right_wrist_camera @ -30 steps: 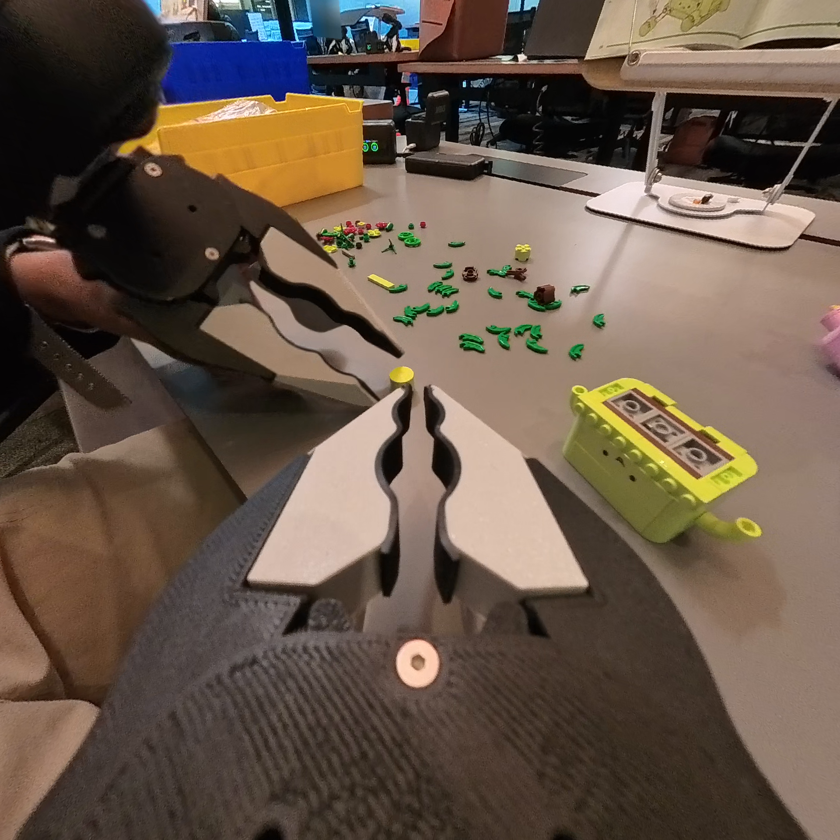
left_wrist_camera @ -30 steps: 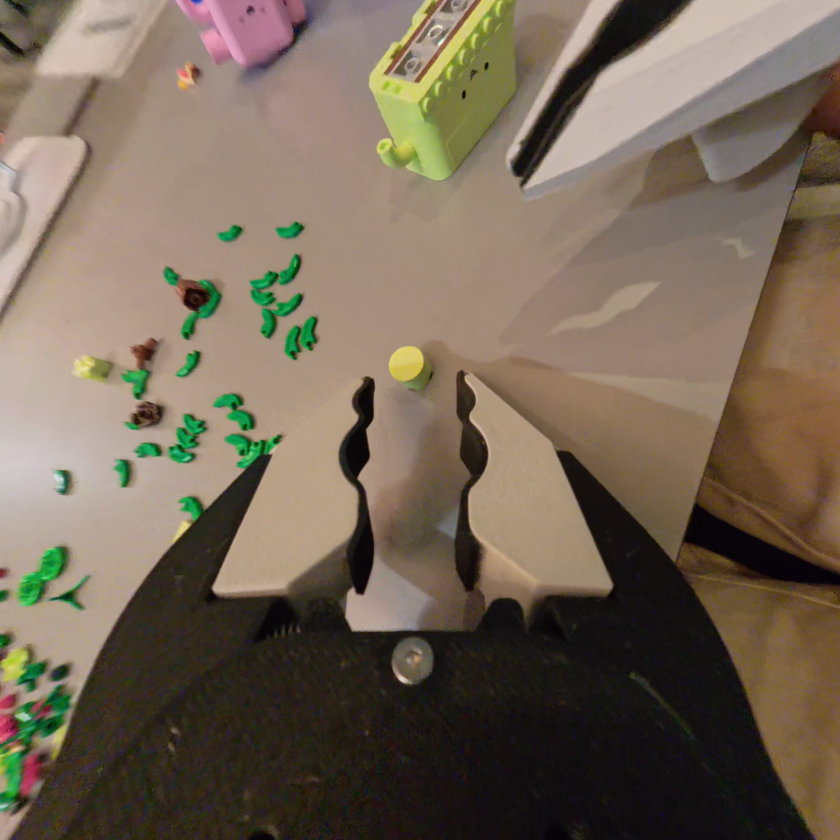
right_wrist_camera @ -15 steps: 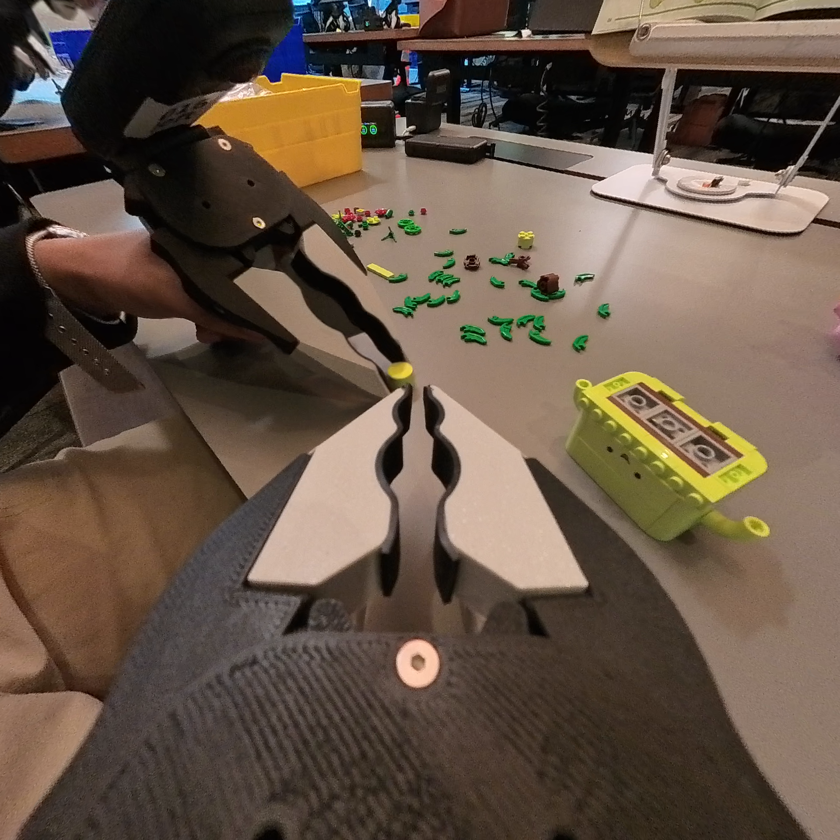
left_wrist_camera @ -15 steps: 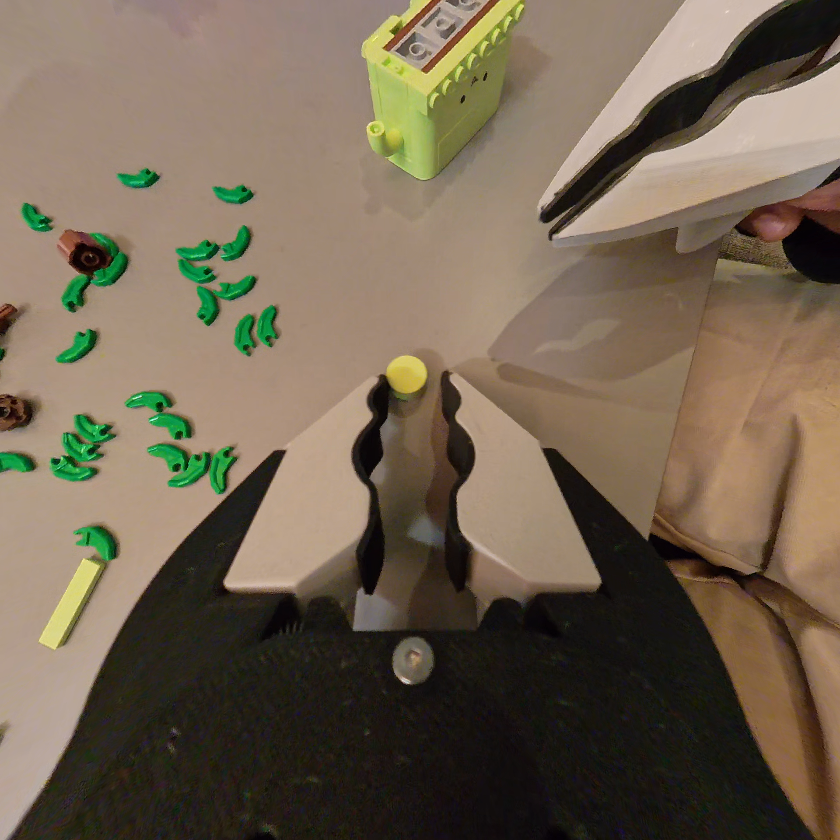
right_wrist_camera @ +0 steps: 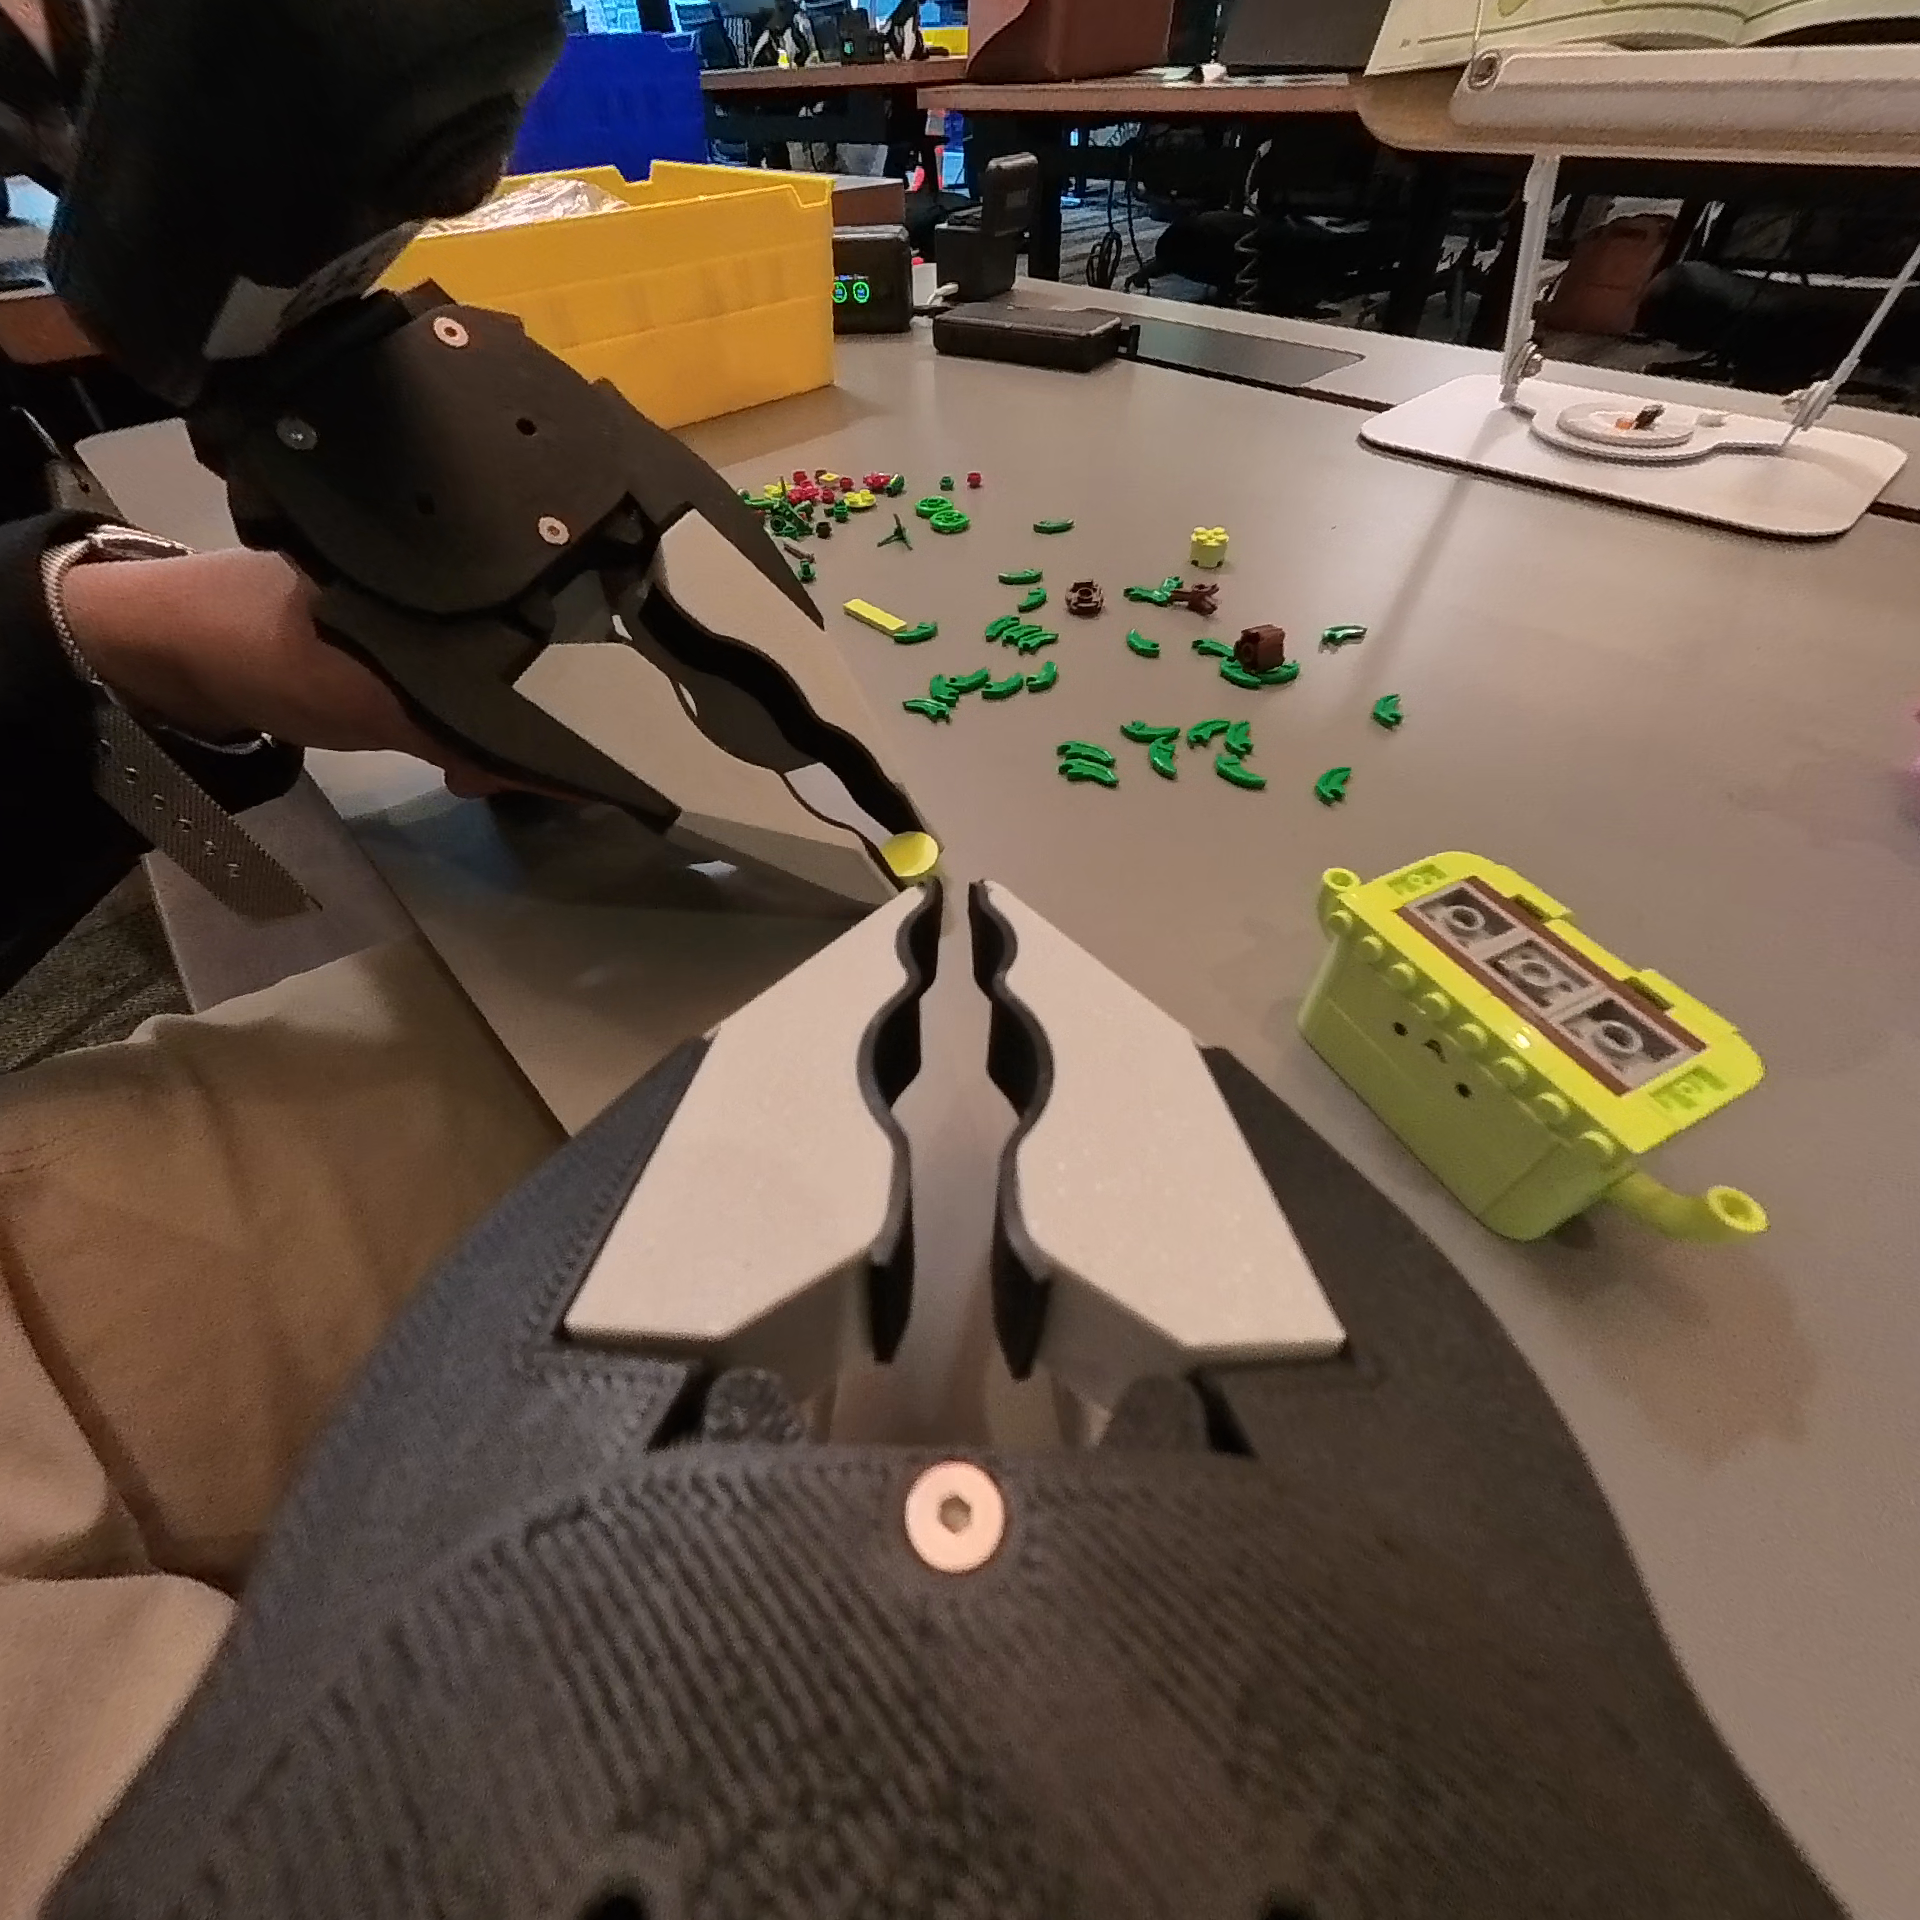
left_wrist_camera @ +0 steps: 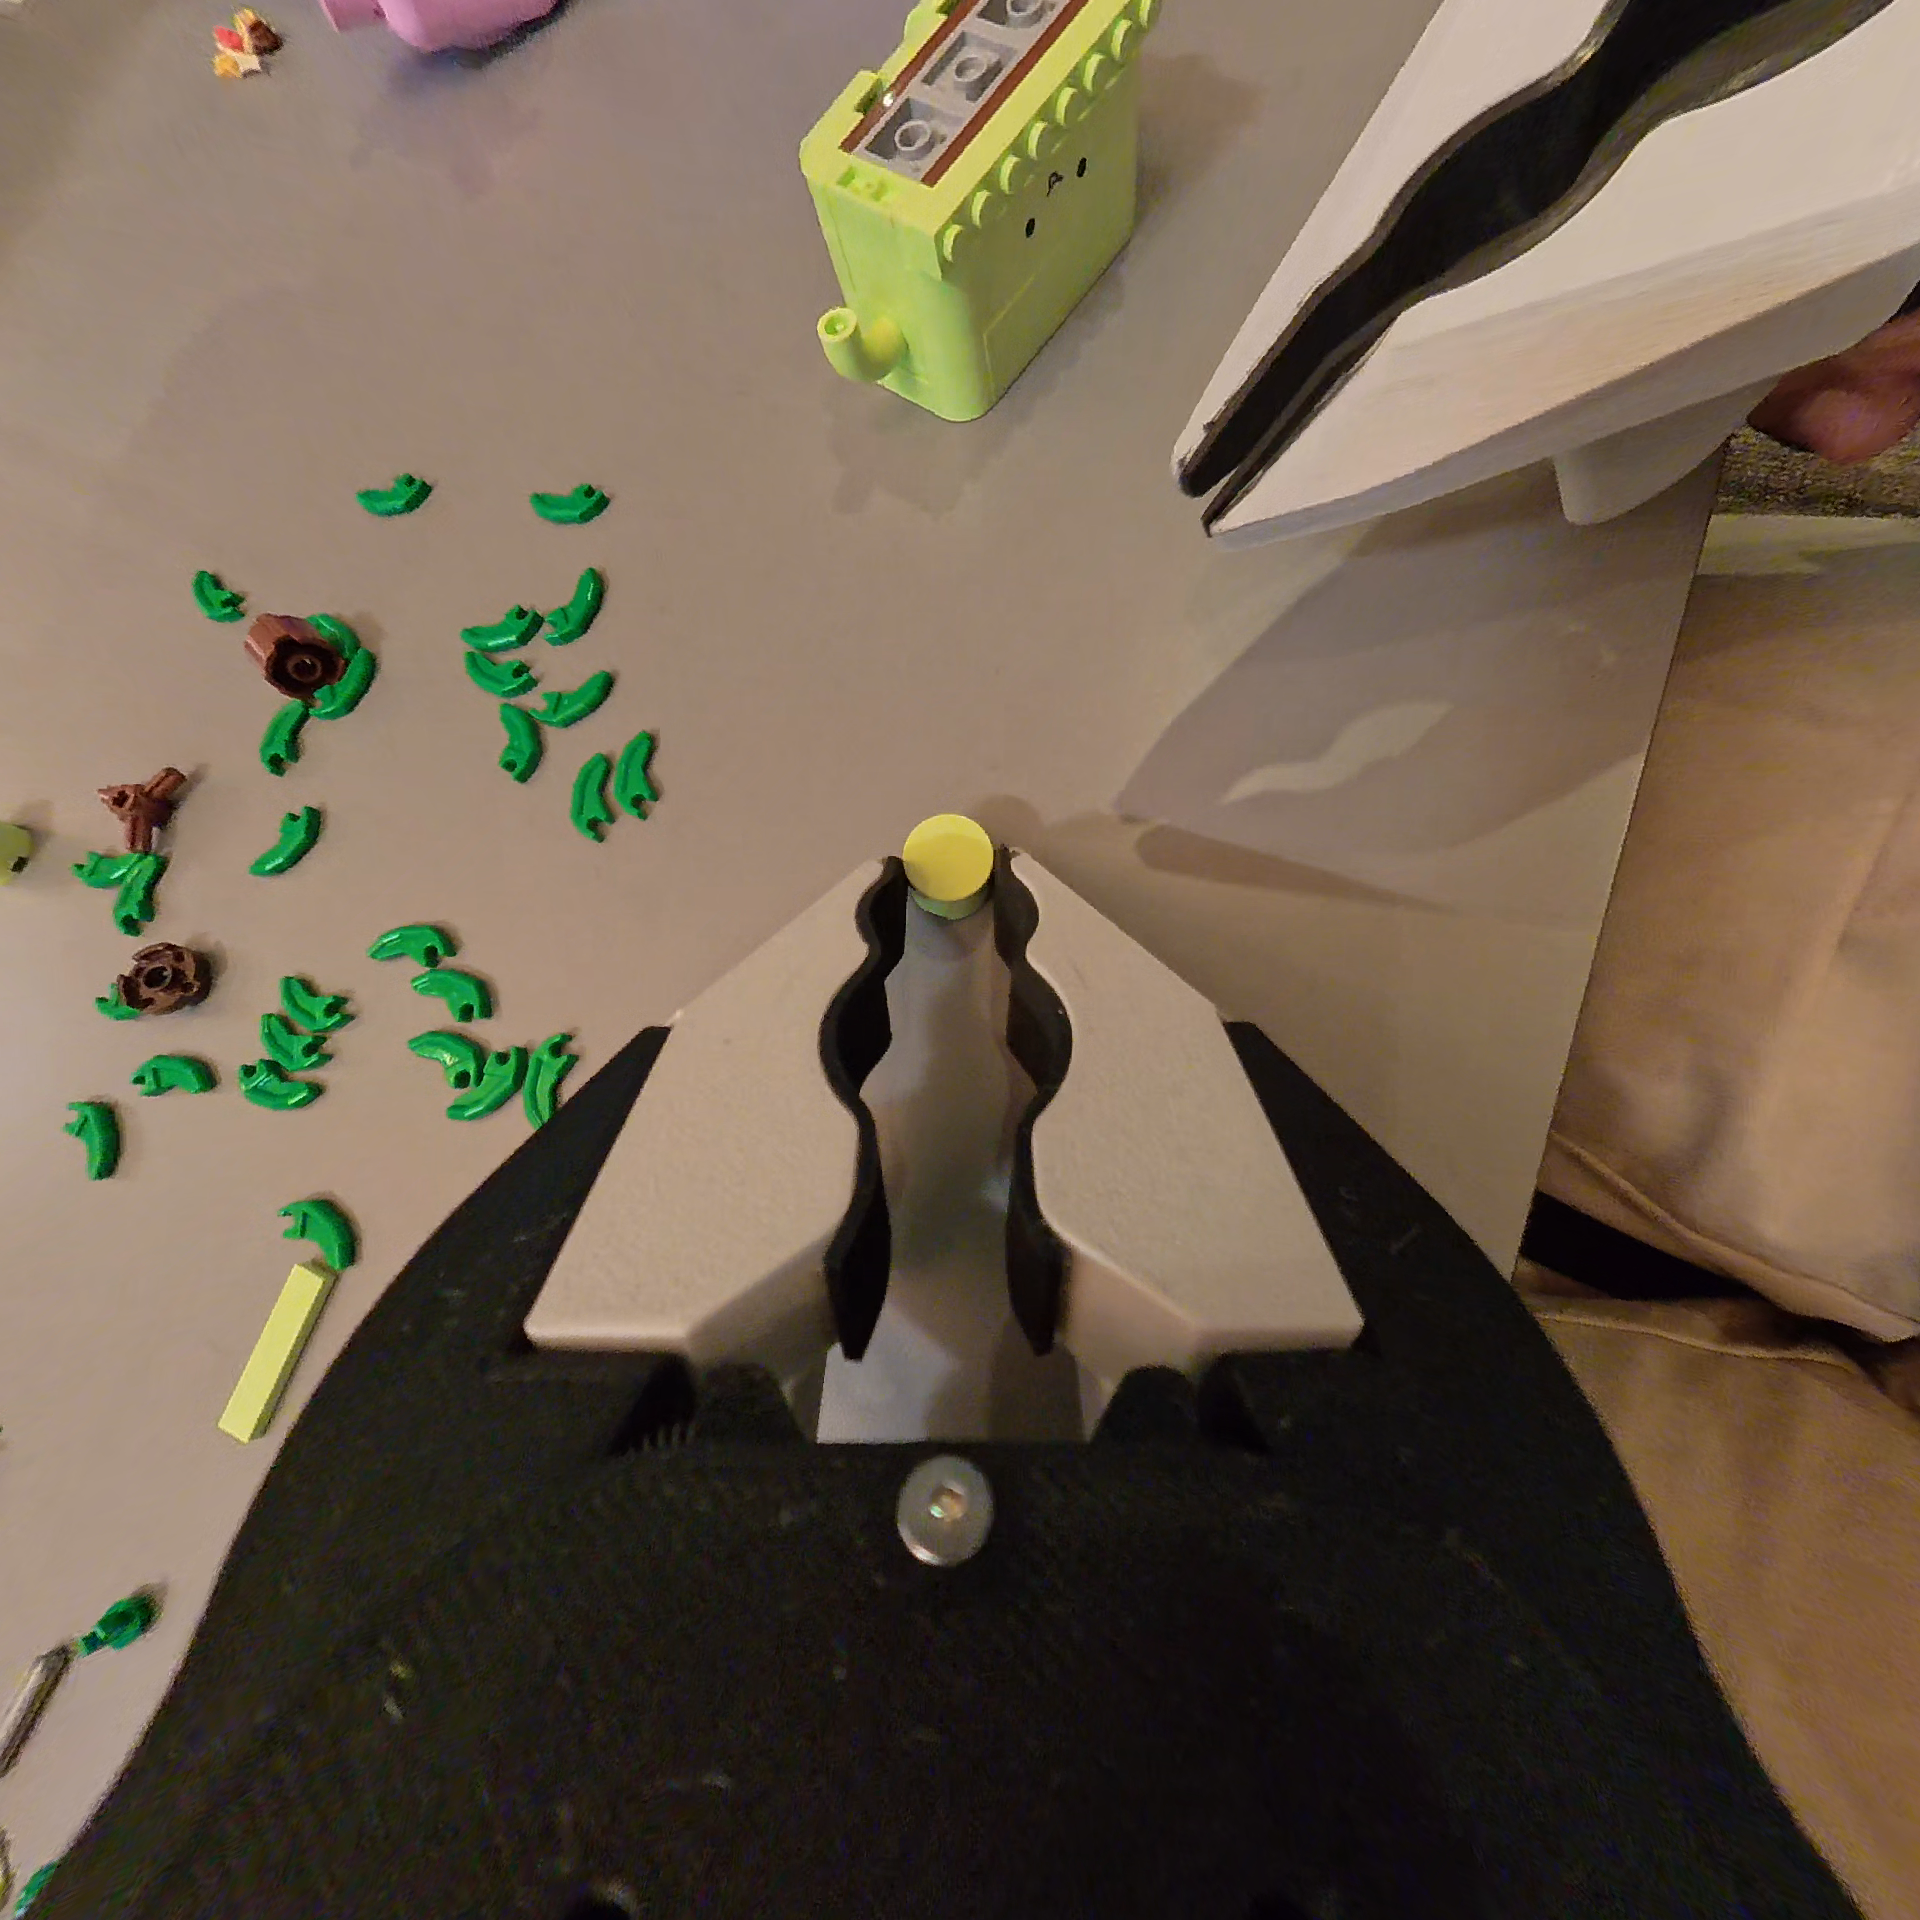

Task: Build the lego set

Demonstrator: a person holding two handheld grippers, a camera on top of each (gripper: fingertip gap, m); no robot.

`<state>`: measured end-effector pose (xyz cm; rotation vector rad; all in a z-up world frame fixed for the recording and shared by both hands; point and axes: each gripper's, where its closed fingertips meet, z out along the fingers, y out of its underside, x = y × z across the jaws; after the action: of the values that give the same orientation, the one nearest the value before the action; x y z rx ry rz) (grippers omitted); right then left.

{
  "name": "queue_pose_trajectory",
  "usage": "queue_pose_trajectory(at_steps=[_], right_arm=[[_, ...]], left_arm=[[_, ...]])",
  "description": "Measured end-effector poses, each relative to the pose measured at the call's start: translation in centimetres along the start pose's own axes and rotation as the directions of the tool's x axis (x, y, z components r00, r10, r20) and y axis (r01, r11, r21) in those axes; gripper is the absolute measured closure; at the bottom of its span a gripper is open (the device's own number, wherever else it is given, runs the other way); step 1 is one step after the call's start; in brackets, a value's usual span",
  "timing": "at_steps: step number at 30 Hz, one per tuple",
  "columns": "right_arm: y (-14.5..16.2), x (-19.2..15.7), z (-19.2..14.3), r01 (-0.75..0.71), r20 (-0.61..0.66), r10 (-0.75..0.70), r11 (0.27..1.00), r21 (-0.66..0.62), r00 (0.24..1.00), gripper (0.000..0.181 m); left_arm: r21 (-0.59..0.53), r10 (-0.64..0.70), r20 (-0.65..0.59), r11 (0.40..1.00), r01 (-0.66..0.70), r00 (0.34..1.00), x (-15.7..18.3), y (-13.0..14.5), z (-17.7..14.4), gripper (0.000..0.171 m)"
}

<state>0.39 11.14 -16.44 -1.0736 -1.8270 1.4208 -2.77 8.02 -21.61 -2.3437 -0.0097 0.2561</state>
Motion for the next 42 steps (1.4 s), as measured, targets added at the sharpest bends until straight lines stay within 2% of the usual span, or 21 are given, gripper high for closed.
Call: queue_pose_trajectory(at_steps=[11, 13, 15, 17, 22, 25, 27, 30, 31, 36, 41, 42], right_arm=[[0.0, 0.1, 0.0, -0.001, -0.008, 0.001, 1.000, -0.001, 1.000, 0.173], [-0.1, 0.4, 0.0, -0.020, -0.019, 0.020, 1.000, 0.000, 1.000, 0.159], [0.2, 0.8, 0.2, -0.061, -0.022, 0.060, 0.996, -0.059, 0.998, 0.126], [0.2, 1.8, 0.1, -0.050, -0.051, 0.043, 0.989, -0.142, 0.998, 0.105], [-2.4, 6.9, -1.5, 0.089, -0.212, -0.144, 0.964, -0.249, 0.967, 0.087], [-2.2, 9.6, -1.6, 0.066, -0.214, -0.148, 0.934, -0.351, 0.965, 0.085], [-1.4, 9.9, -1.0, 0.013, -0.151, -0.079, 0.918, -0.397, 0.985, 0.093], [1.1, 9.4, -0.7, -0.077, -0.077, 0.043, 0.855, -0.513, 0.996, 0.102], [1.6, 9.4, -0.7, -0.095, -0.081, 0.061, 0.844, -0.528, 0.995, 0.099], [1.5, 9.6, -1.1, -0.081, -0.087, 0.041, 0.848, -0.524, 0.995, 0.137], [1.0, 9.5, -1.1, -0.134, -0.067, 0.116, 0.879, -0.457, 0.991, 0.140], [0.1, 9.2, -1.1, -0.168, -0.038, 0.167, 0.903, -0.396, 0.985, 0.154]], left_arm=[[0.000, 0.000, 0.002, 1.000, 0.000, 1.000, 0.0, 0.0, 0.0, 0.154], [0.000, 0.007, 0.011, 1.000, -0.007, 1.000, 0.0, 0.0, 0.0, 0.154], [0.001, 0.009, 0.023, 1.000, -0.009, 1.000, -0.2, 0.0, 0.0, 0.152], [0.003, 0.005, 0.036, 1.000, -0.005, 0.999, -0.3, 0.0, 0.0, 0.148], [0.004, -0.029, 0.055, 1.000, 0.029, 0.998, -0.9, 0.0, -0.1, 0.136], [0.005, -0.049, 0.061, 0.999, 0.049, 0.997, -1.2, 0.0, -0.1, 0.130], [0.010, -0.052, 0.060, 0.999, 0.051, 0.997, -1.2, 0.0, -0.2, 0.124], [0.023, -0.045, 0.060, 0.999, 0.044, 0.997, -1.1, -0.2, -0.3, 0.116], [0.027, -0.044, 0.068, 0.999, 0.042, 0.997, -1.2, -0.2, -0.3, 0.114], [0.025, -0.035, 0.079, 0.999, 0.033, 0.996, -1.1, -0.2, -0.4, 0.116], [0.041, -0.058, 0.091, 0.998, 0.055, 0.994, -1.4, -0.3, -0.6, 0.104], [0.054, -0.075, 0.085, 0.996, 0.071, 0.994, -1.6, -0.4, -0.7, 0.100]])
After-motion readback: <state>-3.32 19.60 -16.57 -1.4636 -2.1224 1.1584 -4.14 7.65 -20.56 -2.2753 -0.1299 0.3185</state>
